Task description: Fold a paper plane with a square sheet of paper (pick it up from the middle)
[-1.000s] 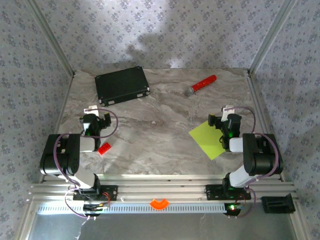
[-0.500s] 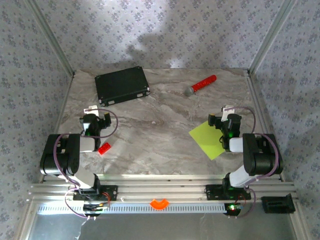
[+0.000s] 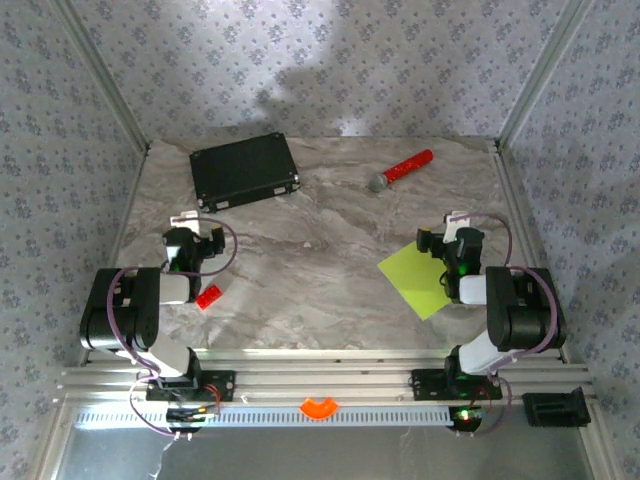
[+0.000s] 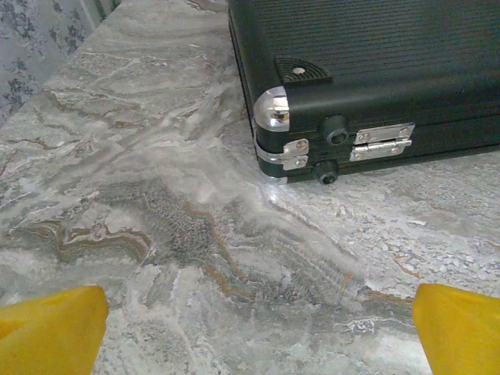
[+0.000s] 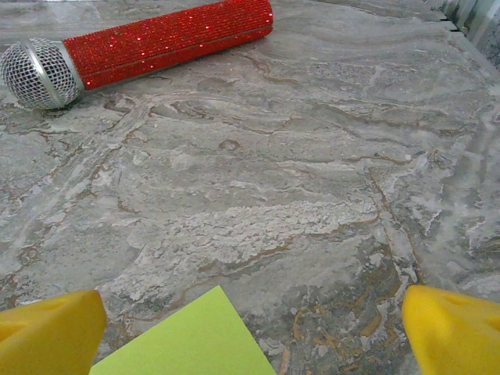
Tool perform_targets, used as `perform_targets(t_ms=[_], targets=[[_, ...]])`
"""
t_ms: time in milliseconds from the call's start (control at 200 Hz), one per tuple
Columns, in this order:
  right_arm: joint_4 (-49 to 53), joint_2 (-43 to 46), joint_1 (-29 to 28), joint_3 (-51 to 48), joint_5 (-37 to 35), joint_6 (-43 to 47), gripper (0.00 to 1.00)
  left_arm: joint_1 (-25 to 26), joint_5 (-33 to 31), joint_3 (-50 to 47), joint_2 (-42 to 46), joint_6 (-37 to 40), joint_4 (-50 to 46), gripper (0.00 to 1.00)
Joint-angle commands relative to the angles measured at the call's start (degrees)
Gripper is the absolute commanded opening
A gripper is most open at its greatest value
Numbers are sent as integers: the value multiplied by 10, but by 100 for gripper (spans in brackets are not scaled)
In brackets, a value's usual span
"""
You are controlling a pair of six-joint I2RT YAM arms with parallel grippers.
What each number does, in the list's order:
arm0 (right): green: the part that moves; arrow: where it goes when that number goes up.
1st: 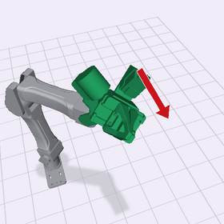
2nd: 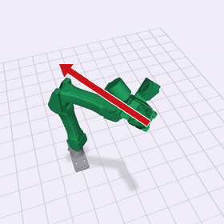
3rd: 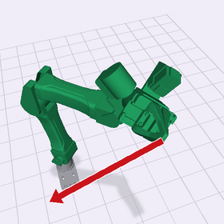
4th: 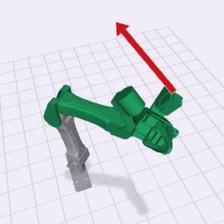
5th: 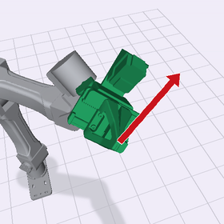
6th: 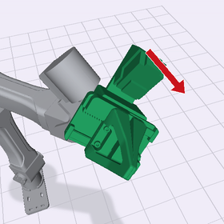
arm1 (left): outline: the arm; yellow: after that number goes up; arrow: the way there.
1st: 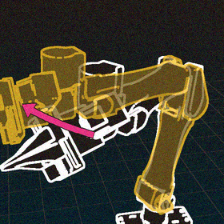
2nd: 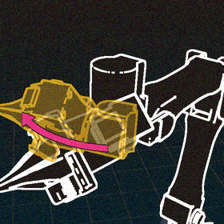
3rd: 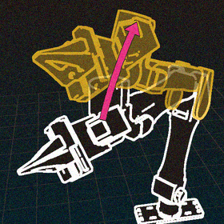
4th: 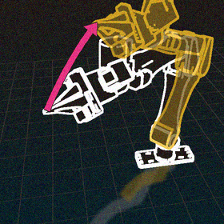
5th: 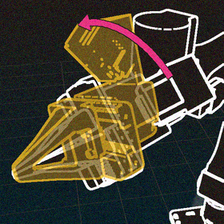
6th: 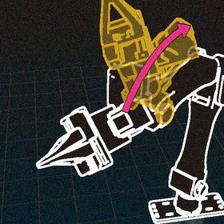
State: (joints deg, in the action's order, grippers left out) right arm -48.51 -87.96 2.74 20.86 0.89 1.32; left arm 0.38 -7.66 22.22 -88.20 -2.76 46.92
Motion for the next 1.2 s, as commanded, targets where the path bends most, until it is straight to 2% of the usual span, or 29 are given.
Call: perform_targets(t_ms=[0,85,190,240,300,340,375,405,445,530,580,695,835,969,1079,1194], targets=[[-39,28,3,-19,2,-7,99,-4,19,-19,29,11,40,100],[69,111,-4,-5,-26,-17,99,-6,13,-19,97,-1,-25,100],[348,187,10,78,-42,-106,99,-16,13,-14,185,-16,-124,100],[426,214,16,99,-50,-141,99,-16,4,-14,224,-28,-161,100],[528,242,26,124,-56,-232,99,-17,-13,-6,272,-61,-213,100],[599,252,48,147,-16,-249,99,-16,-19,2,300,-86,-253,100],[635,256,70,162,66,-243,99,-17,-19,12,324,-112,-291,100],[659,258,85,170,109,-243,99,-17,-20,22,343,-137,-328,100],[681,261,98,172,149,-256,99,-17,-22,36,368,-185,-382,100],[738,256,118,175,176,-280,99,-18,-23,61,417,-289,-498,100],[761,249,124,175,199,-276,99,-19,11,71,439,-325,-544,100],[778,226,115,174,229,-269,95,-24,156,92,457,-332,-583,100],[759,211,49,154,222,-292,92,-23,221,114,458,-351,-634,100],[749,172,-21,173,165,-311,93,-24,235,130,460,-343,-662,100],[764,128,-56,201,122,-318,94,-23,240,142,458,-328,-686,100],[744,93,-74,197,123,-339,94,-24,242,151,461,-307,-716,100]])
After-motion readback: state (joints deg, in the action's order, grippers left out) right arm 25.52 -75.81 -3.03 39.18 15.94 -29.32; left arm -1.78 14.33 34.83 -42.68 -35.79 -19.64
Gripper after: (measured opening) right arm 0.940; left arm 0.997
